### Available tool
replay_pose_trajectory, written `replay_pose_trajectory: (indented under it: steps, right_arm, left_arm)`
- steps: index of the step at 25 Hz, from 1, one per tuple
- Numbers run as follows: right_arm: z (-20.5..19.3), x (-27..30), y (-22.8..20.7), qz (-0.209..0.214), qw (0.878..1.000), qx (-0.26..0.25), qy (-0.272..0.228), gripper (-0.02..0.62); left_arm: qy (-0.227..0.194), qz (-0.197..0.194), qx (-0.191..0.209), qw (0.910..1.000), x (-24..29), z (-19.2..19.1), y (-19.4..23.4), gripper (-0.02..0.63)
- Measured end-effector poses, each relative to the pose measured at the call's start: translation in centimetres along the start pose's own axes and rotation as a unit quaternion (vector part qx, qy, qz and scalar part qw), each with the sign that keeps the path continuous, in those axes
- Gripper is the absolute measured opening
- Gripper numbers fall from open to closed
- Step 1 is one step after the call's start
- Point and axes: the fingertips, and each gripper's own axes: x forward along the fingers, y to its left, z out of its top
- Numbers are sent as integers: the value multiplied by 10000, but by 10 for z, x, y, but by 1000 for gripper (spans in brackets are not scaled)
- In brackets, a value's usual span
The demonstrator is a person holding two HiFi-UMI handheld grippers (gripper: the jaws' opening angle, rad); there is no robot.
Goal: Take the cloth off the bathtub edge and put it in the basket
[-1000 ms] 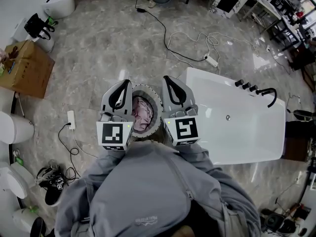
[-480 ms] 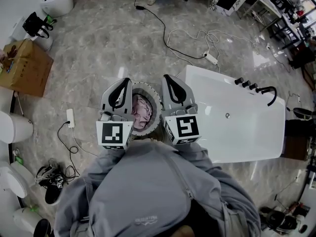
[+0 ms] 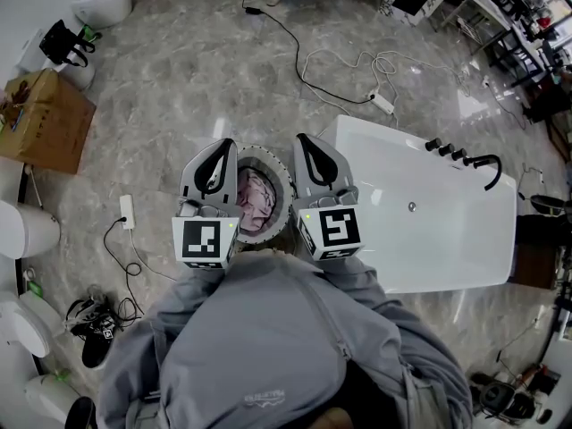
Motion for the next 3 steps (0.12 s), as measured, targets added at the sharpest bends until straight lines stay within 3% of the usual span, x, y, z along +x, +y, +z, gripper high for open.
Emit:
replay_pose_trajectory:
  steps: [3]
  right_arm:
    - [-1,0,-2,-2,10000,3,8,5]
  left_arm:
    - [37,2,19,10000,1,-2,0,5]
